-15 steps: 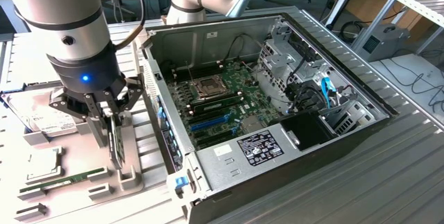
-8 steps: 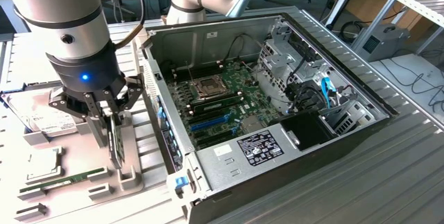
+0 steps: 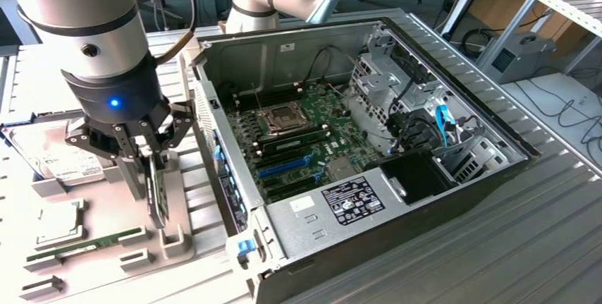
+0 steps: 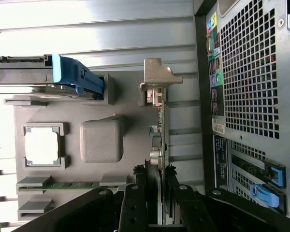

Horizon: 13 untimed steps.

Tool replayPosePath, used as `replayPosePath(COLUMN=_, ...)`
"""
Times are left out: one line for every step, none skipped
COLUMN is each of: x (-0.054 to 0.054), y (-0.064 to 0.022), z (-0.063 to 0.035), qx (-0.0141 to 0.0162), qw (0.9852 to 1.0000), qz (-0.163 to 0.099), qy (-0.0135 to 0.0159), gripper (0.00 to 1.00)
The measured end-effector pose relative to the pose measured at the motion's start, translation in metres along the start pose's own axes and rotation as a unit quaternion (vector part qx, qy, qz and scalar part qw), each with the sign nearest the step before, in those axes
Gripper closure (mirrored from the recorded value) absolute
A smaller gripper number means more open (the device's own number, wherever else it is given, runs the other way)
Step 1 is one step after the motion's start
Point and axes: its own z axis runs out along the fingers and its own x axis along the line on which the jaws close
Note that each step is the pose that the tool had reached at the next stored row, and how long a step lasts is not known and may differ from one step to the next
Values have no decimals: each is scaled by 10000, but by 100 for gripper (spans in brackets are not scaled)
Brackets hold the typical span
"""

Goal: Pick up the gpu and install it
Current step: 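Pick up the gpu and move the gpu toward the slot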

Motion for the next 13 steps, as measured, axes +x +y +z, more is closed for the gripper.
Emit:
replayPosePath(x=0, y=0, z=-4, qx=0, qw=10000, qz=0, qy=0, gripper=73)
replayPosePath(x=0, y=0, z=-7, qx=0, qw=10000, qz=0, qy=0, gripper=73)
replayPosePath(x=0, y=0, z=-12, qx=0, qw=10000, qz=0, qy=0, gripper=73)
replayPosePath(x=0, y=0, z=-16, qx=0, qw=10000, qz=0, qy=0, gripper=73)
replayPosePath(x=0, y=0, z=-20, qx=0, qw=10000, qz=0, qy=0, gripper=73)
replayPosePath(x=0, y=0, z=-23, qx=0, qw=10000, qz=0, qy=0, gripper=73)
replayPosePath(x=-1, y=0, z=-27, qx=0, qw=10000, qz=0, qy=0, gripper=73)
replayPosePath(x=-1, y=0, z=-32, qx=0, qw=10000, qz=0, qy=0, gripper=73)
replayPosePath(x=-1, y=1, z=-36, qx=0, qw=10000, qz=0, qy=0, gripper=73)
replayPosePath(x=-1, y=1, z=-40, qx=0, qw=10000, qz=0, qy=0, gripper=73)
replayPosePath(x=-1, y=0, z=-44, qx=0, qw=10000, qz=0, qy=0, gripper=73)
replayPosePath(x=-1, y=0, z=-49, qx=0, qw=10000, qz=0, qy=0, gripper=73)
replayPosePath(x=-1, y=1, z=-53, qx=0, qw=10000, qz=0, qy=0, gripper=73)
